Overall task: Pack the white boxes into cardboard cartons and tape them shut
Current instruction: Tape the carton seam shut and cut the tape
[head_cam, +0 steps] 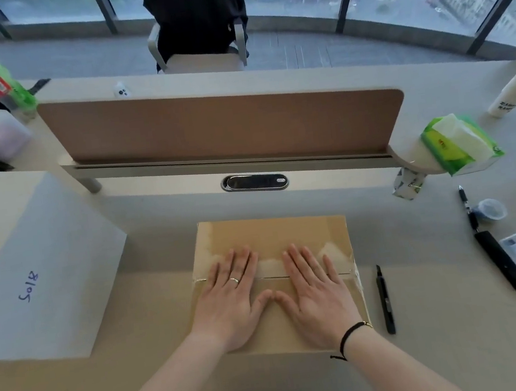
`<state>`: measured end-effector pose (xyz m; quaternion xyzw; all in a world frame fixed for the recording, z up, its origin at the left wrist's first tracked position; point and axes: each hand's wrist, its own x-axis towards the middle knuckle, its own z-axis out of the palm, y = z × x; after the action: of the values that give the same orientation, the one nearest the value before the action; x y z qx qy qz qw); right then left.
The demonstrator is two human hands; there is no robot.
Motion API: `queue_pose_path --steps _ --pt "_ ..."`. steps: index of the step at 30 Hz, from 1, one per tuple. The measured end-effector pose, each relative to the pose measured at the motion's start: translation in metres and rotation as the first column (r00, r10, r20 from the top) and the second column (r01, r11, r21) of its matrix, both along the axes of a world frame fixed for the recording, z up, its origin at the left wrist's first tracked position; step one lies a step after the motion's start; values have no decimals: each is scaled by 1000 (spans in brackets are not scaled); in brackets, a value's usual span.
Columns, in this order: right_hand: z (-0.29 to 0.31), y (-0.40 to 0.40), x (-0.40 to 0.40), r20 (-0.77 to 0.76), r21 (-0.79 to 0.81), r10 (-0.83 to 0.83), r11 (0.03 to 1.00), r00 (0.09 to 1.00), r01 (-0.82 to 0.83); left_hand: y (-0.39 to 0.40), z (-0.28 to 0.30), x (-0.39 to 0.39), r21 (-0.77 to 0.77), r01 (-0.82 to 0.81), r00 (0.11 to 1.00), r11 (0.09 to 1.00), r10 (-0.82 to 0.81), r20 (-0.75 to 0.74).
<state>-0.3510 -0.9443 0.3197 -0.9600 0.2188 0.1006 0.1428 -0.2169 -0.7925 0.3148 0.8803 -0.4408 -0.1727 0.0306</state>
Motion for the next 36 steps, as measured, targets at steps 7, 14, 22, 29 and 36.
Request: queue_pose_path --steps 7,14,22,29,36 --pt "0 -11 -11 -28 -30 -198 980 980 198 26 1 13 -50 -195 980 979 193 -46" --pt "8 -29 -20 -42 305 -519 807 853 506 34 -4 34 -67 -717 597 694 560 -574" --pt "1 -53 -18 -118 561 -745 496 657 663 29 2 42 -70 -857 405 511 582 -705" --pt "-10 -53 -22 -65 664 -761 450 646 597 26 -3 41 -39 -860 387 508 602 -698" --pt "-4 -52 -26 -117 758 -769 339 629 556 30 -4 44 23 -869 309 494 579 -755"
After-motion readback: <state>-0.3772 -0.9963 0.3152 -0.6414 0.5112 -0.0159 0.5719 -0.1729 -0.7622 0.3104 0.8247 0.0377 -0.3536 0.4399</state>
